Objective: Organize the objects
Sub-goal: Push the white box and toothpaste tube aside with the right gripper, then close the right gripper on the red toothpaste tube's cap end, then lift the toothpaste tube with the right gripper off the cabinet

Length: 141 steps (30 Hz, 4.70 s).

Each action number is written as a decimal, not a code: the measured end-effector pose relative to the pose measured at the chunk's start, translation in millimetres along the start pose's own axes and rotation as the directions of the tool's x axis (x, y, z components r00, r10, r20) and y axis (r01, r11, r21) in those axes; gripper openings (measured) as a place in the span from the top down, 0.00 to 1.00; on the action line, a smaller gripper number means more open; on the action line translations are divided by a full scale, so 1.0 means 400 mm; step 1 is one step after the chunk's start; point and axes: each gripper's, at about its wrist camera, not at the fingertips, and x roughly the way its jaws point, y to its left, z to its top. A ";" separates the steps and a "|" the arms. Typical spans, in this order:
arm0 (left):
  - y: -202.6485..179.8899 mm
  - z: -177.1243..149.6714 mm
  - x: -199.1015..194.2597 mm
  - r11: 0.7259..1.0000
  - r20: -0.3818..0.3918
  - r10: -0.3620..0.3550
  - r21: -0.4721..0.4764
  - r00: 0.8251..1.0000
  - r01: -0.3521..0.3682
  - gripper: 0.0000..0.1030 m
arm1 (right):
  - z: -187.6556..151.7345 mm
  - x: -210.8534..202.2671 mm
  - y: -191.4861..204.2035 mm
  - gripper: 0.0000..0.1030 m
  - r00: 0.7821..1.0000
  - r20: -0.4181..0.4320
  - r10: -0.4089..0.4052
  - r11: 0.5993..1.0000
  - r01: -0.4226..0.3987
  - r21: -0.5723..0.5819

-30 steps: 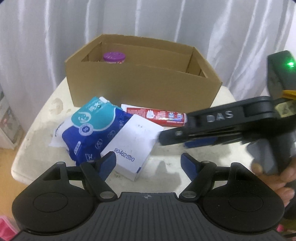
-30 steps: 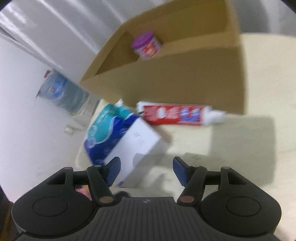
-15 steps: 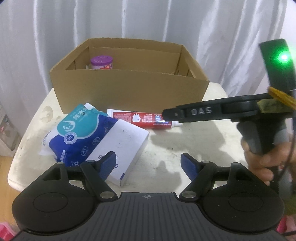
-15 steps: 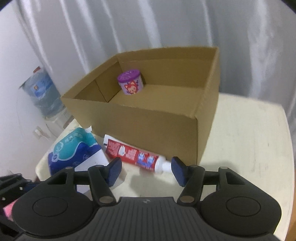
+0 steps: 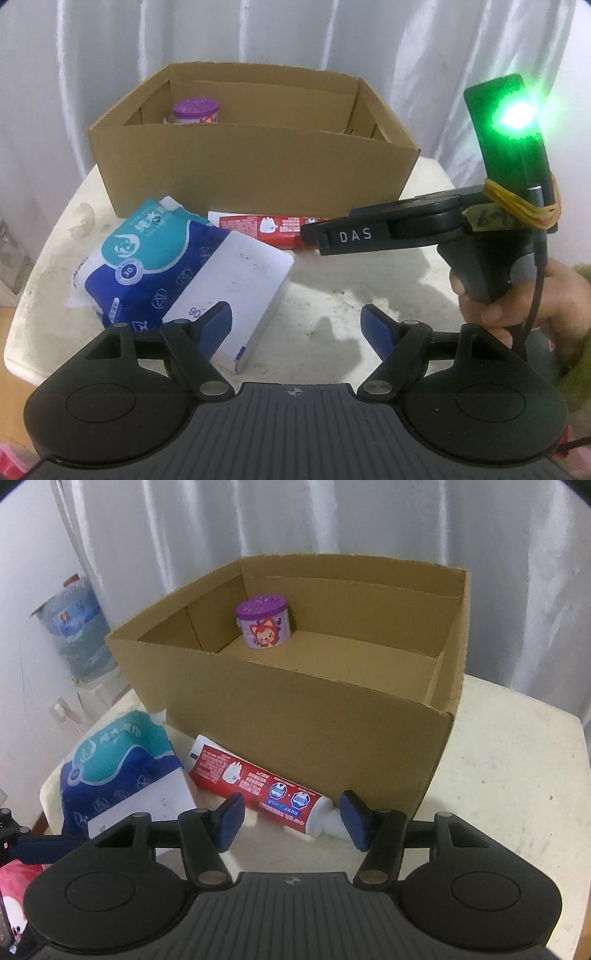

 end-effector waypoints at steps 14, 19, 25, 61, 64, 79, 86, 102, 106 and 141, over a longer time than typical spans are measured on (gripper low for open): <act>0.024 -0.005 0.004 0.999 -0.007 -0.034 -0.026 0.999 0.034 0.25 | 0.021 0.048 -0.027 0.44 0.983 -0.158 0.094 0.988 -0.072 0.136; 0.035 -0.008 -0.014 0.999 0.002 -0.028 -0.040 1.000 0.028 0.25 | 0.014 0.036 -0.012 0.58 0.979 -0.185 0.090 0.993 -0.075 0.088; 0.058 -0.030 -0.054 0.994 -0.010 -0.010 -0.107 1.000 0.009 0.25 | -0.010 0.009 0.008 0.65 0.977 -0.189 0.098 0.995 -0.090 0.049; -0.099 -0.143 0.003 0.989 -0.124 -0.133 -0.084 0.983 0.123 0.24 | -0.165 -0.109 -0.045 0.69 0.948 -0.198 0.248 0.907 -0.156 0.391; -0.103 -0.146 0.007 0.988 -0.135 -0.139 -0.091 0.981 0.127 0.25 | -0.155 -0.102 -0.028 0.69 0.951 -0.210 0.227 0.927 -0.145 0.347; -0.085 -0.148 0.006 0.983 -0.138 -0.138 -0.139 0.981 0.119 0.24 | -0.143 -0.094 -0.011 0.70 0.952 -0.226 0.207 0.948 -0.138 0.286; -0.062 -0.160 -0.005 0.968 -0.136 -0.196 -0.187 0.971 0.169 0.24 | -0.151 -0.100 -0.010 0.71 0.949 -0.234 0.211 0.946 -0.138 0.294; -0.064 -0.165 0.038 0.938 -0.219 -0.291 -0.257 0.931 0.233 0.44 | -0.199 -0.136 -0.014 0.71 0.929 -0.260 0.264 0.922 -0.164 0.351; -0.059 -0.165 0.045 0.932 -0.222 -0.298 -0.277 0.928 0.233 0.50 | -0.210 -0.141 -0.016 0.71 0.921 -0.264 0.286 0.910 -0.174 0.376; -0.105 -0.155 -0.012 0.976 -0.142 -0.175 -0.154 0.974 0.153 0.69 | -0.231 -0.166 -0.023 0.70 0.908 -0.205 0.364 0.842 -0.227 0.489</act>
